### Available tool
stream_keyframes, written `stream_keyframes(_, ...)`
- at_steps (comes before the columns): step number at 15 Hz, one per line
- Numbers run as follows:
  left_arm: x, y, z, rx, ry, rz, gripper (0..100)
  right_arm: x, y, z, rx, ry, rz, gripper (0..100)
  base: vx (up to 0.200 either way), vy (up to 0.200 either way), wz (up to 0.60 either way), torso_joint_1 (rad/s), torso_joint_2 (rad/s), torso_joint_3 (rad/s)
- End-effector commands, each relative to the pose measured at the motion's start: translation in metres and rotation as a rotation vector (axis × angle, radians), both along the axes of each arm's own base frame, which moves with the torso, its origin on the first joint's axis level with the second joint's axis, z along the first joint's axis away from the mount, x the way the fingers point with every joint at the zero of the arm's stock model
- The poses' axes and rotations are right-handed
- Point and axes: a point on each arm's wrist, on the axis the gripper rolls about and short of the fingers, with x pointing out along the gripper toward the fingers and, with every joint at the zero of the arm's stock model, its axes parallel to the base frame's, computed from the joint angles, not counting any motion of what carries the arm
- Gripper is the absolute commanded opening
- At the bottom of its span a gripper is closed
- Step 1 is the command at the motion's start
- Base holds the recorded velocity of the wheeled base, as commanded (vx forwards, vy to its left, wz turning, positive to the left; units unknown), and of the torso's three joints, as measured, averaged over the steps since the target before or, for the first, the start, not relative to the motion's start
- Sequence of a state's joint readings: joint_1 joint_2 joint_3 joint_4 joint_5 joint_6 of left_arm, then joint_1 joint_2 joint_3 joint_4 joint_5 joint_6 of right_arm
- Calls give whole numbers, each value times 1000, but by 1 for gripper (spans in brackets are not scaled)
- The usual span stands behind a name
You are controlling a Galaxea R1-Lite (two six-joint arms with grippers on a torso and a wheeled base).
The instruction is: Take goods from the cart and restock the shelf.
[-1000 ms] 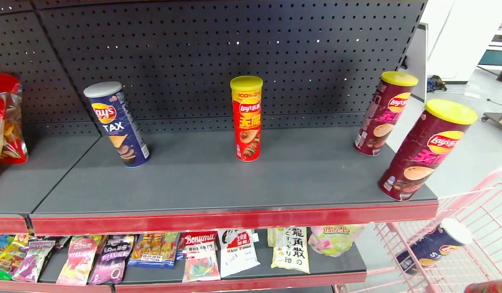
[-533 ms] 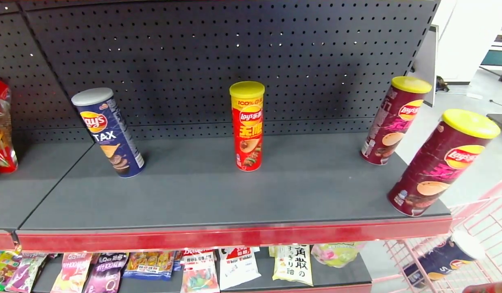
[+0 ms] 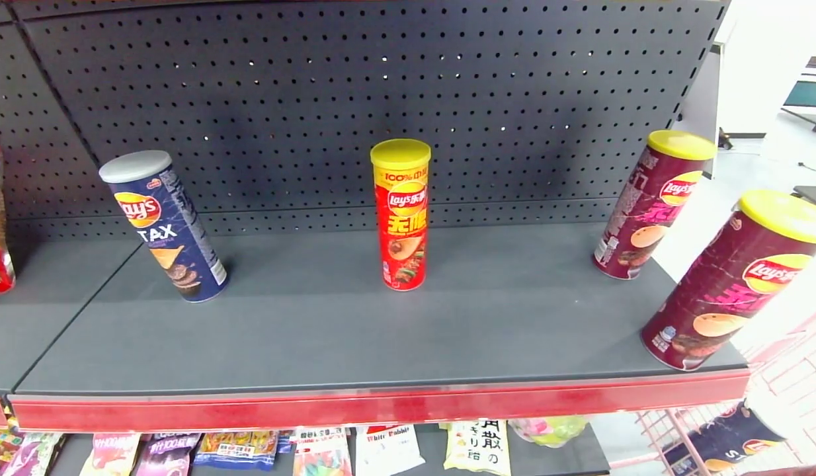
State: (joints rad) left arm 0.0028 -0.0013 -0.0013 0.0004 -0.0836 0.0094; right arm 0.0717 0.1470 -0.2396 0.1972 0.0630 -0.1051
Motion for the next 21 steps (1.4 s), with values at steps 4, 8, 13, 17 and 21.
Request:
stream_keyframes(4,0,0,0,0,4,-7,100,-2,0,-7,4,-15,25,0,0,0,0,0,0,0)
stream_keyframes(8,0,0,0,11,-2,-13,100,3,1,-5,6,34,21,0,0,0,0,0,0,0)
stream_keyframes(13,13,-3,96,-97,-20,-191,100,2,1,3,15,19,25,0,0,0,0,0,0,0)
stream_keyframes(17,85,-18,146,-82,148,-538,100,1,1,-9,21,24,26,0,0,0,0,0,0,0)
stream_keyframes(21,189,-46,143,19,154,-753,100,-1,1,-5,25,2,24,0,0,0,0,0,0,0)
